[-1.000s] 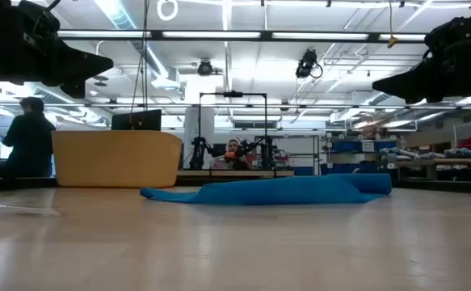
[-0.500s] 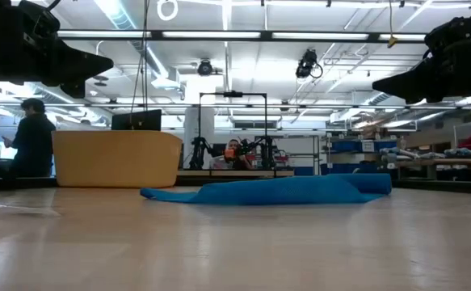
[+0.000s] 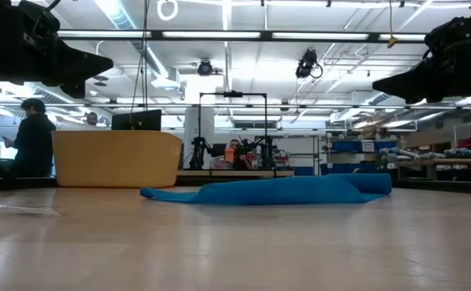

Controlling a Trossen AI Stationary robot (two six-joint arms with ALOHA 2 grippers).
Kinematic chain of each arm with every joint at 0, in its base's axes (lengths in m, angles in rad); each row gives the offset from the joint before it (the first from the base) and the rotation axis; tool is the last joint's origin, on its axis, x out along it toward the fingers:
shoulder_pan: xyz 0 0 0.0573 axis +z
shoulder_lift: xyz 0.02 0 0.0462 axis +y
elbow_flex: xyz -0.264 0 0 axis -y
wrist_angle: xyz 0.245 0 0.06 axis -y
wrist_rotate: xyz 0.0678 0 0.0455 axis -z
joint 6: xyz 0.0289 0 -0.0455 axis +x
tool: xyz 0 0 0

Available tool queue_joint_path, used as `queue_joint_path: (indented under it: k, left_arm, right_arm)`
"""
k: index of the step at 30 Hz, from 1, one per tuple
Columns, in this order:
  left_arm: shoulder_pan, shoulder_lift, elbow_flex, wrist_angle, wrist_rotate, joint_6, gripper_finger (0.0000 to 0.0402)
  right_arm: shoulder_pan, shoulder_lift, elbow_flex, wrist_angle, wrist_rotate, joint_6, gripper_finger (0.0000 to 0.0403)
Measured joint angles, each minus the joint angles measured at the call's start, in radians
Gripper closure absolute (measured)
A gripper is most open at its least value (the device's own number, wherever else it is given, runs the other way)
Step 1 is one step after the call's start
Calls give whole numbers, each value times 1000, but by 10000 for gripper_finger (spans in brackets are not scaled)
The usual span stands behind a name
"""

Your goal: Roll bandage

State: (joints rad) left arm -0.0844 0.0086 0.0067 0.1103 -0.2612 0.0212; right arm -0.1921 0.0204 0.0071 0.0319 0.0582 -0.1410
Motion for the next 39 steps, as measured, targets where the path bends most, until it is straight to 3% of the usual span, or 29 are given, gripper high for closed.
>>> queue_joint_path:
  k: [31, 39]
  left_arm:
    - [0, 0, 0, 0, 0, 0, 388]
    - [0, 0, 0, 0, 0, 0, 388]
  right_arm:
    - [0, 0, 0, 3, 2, 0, 397]
    - [0, 0, 0, 146, 1, 69, 395]
